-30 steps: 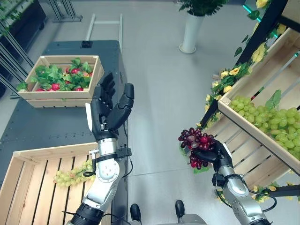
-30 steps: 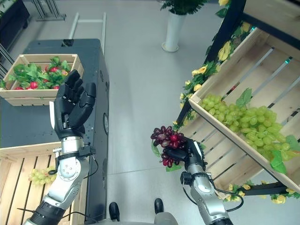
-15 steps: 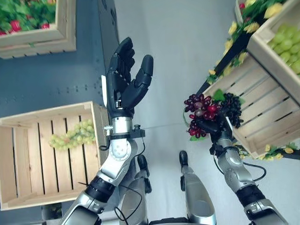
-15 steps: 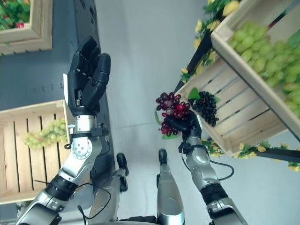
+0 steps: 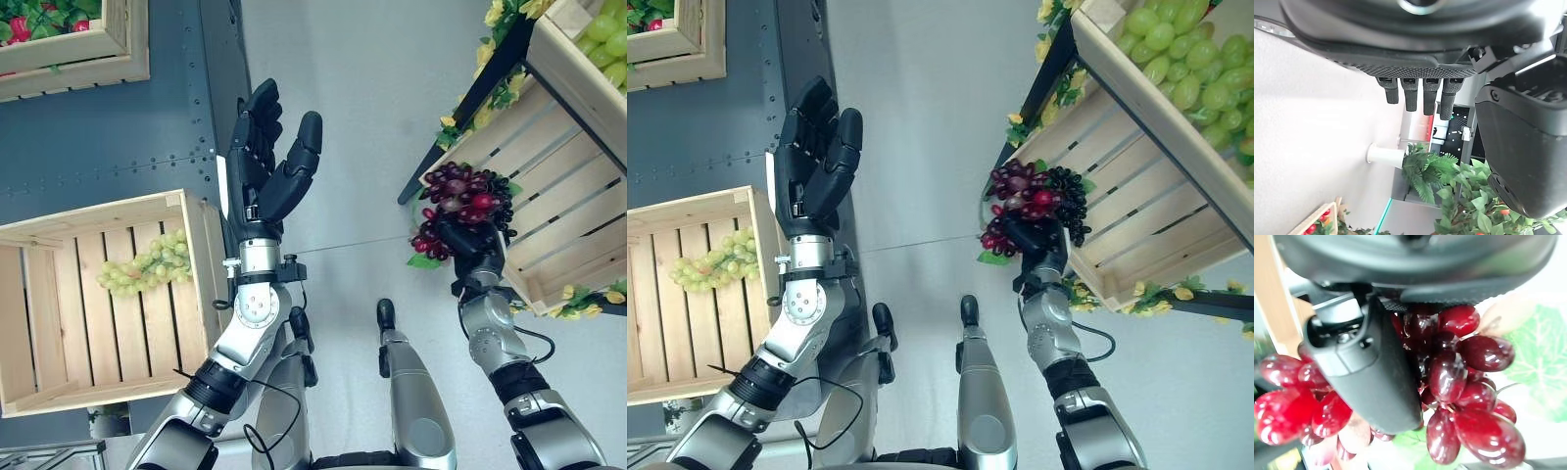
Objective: Pick up the fruits from the basket on one side to the basket on the other side
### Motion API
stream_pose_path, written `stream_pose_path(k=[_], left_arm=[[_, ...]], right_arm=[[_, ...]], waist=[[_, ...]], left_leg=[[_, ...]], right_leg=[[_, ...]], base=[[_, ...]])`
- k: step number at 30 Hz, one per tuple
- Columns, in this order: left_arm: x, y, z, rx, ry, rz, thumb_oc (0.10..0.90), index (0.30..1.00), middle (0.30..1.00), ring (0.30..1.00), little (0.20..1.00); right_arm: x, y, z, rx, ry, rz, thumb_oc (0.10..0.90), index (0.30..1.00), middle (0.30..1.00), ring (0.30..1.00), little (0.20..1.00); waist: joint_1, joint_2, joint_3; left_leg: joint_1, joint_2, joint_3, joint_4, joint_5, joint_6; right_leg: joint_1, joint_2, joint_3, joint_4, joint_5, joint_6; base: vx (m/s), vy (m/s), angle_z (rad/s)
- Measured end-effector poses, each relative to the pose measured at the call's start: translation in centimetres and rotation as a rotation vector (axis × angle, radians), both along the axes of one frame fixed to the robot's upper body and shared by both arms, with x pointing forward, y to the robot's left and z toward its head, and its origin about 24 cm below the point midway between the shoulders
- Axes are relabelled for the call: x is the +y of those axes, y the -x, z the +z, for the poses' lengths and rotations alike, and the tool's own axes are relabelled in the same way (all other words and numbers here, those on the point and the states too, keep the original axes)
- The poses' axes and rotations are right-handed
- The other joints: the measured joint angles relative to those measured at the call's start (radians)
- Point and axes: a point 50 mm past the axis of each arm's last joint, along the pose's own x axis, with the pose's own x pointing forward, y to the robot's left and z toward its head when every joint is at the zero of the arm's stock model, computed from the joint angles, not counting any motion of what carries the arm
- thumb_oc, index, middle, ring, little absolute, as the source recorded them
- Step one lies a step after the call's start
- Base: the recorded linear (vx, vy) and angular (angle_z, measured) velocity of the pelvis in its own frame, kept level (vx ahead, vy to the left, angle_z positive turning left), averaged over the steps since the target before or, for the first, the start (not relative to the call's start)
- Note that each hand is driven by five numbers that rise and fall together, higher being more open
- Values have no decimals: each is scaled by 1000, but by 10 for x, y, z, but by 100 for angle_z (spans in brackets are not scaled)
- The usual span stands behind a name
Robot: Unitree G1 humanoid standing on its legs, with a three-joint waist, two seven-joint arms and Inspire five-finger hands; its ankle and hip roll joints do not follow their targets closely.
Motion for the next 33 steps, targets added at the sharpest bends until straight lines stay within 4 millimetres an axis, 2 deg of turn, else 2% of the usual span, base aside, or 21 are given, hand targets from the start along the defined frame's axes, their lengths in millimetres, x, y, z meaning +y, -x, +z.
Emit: stream_pose_path(k=[8, 17, 27, 30, 31, 32, 33], left_arm=[[1, -1, -3, 12, -10, 3, 800, 900, 900, 900, 900], [4, -2, -3, 12, -33, -6, 800, 900, 900, 900, 900], [3, -2, -4, 20, -60, -33, 800, 900, 900, 900, 900], [0, -1, -7, 31, -91, -51, 800, 900, 900, 900, 900], [-1, -1, -8, 35, -104, -62, 800, 900, 900, 900, 900], [-3, -1, -9, 36, -109, -71, 800, 900, 900, 900, 900], [-3, -1, -9, 39, -113, -74, 800, 900, 900, 900, 900]], right_arm=[[-35, 5, 8, -93, -241, -215, 400, 300, 300, 300, 300], [-56, 12, 6, -121, -431, -360, 400, 300, 300, 300, 300], [-97, 28, 7, -55, -429, -602, 400, 300, 300, 300, 300], [-109, 34, 7, -5, -366, -674, 400, 300, 300, 300, 300], [-116, 37, 8, 27, -296, -715, 400, 300, 300, 300, 300], [-123, 41, 10, 61, -224, -757, 417, 326, 326, 326, 326], [-126, 42, 12, 74, -194, -777, 547, 521, 521, 521, 521]], waist=[[0, 3, 0], [1, 3, 0], [5, 3, 0], [9, 3, 0], [16, 3, 0], [24, 3, 0], [27, 3, 0]], left_leg=[[0, 0, 1, -9, 3, 5], [0, 0, -7, -14, 6, 2], [-8, 0, -25, -15, 11, -4], [-11, 0, -37, -21, 16, -7], [-11, 0, -39, -29, 21, -8], [-12, -1, -42, -33, 24, -9], [-13, -1, -43, -36, 26, -10]], right_leg=[[0, 1, -2, -5, 2, 4], [1, 1, -10, -4, -1, 4], [6, 1, -30, -8, -2, 2], [6, 1, -41, -9, -3, 1], [6, 2, -44, -10, -3, 0], [4, 2, -46, -13, -3, 0], [5, 2, -49, -15, -3, 0]], base=[[32, -14, 0], [54, -46, 2], [37, -45, 4], [-6, -71, 11], [-12, -64, 7], [-13, -62, 6], [-10, -50, 8]])
